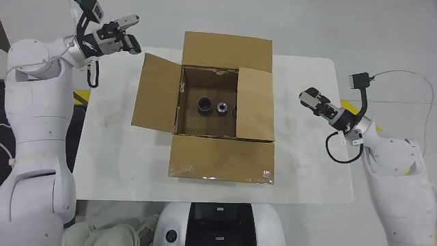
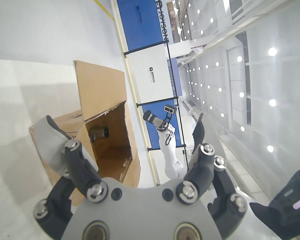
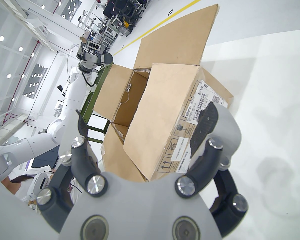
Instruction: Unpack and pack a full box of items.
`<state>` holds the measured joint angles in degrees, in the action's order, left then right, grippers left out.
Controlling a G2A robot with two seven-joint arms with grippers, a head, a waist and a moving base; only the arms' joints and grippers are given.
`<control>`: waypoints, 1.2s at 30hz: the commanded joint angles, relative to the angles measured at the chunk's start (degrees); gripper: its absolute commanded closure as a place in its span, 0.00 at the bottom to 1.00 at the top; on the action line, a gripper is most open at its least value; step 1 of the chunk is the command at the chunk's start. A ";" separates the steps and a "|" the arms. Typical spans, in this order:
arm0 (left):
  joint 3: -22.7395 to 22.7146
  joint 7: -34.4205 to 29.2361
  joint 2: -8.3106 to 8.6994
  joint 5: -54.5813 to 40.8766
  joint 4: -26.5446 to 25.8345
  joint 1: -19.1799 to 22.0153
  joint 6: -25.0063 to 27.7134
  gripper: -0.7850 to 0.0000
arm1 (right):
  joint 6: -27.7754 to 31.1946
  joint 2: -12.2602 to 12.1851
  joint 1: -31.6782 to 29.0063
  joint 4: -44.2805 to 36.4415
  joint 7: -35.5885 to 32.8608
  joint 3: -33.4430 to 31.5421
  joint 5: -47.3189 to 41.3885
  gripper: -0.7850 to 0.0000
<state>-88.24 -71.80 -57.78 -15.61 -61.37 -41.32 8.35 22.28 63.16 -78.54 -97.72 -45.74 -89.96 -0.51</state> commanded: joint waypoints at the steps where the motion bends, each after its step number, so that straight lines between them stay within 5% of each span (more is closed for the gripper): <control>1: 0.28 1.36 0.10 1.33 0.68 -0.99 0.56 0.00 | 0.00 0.00 0.00 0.00 0.00 0.00 0.00 0.00; 13: 2.69 1.97 0.08 -1.66 2.88 -3.49 0.17 0.00 | 0.00 0.00 0.00 0.00 0.00 0.00 0.00 0.00; 36: 8.74 -0.84 -1.14 -15.46 -4.41 -1.21 -5.18 0.00 | 0.00 0.00 0.00 0.00 0.00 0.00 0.00 0.00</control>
<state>-80.10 -72.70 -58.81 -30.86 -65.44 -42.83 3.28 22.28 63.16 -78.54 -97.72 -45.74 -89.96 -0.52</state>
